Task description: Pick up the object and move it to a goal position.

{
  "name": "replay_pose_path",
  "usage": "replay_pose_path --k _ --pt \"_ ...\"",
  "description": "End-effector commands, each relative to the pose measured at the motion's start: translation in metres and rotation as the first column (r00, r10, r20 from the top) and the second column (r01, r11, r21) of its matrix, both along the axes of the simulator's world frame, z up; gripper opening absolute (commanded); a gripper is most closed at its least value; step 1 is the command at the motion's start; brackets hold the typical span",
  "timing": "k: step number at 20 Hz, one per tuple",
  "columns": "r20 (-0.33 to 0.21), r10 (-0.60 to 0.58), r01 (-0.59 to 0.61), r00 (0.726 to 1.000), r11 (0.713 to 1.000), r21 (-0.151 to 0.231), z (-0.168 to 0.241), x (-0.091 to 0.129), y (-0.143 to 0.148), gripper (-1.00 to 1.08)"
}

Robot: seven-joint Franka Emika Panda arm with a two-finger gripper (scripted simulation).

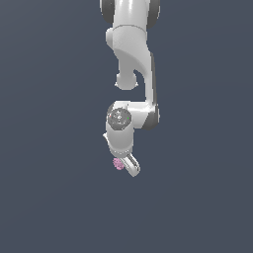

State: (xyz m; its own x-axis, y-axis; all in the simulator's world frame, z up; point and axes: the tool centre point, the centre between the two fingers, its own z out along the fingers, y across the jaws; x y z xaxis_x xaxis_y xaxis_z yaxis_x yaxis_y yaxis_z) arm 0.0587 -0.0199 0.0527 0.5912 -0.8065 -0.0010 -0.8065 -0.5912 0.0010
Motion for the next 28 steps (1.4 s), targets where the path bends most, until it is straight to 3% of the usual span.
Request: replay_pose_path --k 1,10,28 --pt "0.001 0.0 0.0 1.0 1.0 0.0 0.011 -0.002 0.0 -1.0" --pt "0.001 -0.001 0.001 1.0 1.0 0.001 0.083 -0.017 -0.001 -1.0" --pt "0.001 -0.002 0.002 1.0 1.0 0.0 0.297 -0.058 -0.004 -1.0"
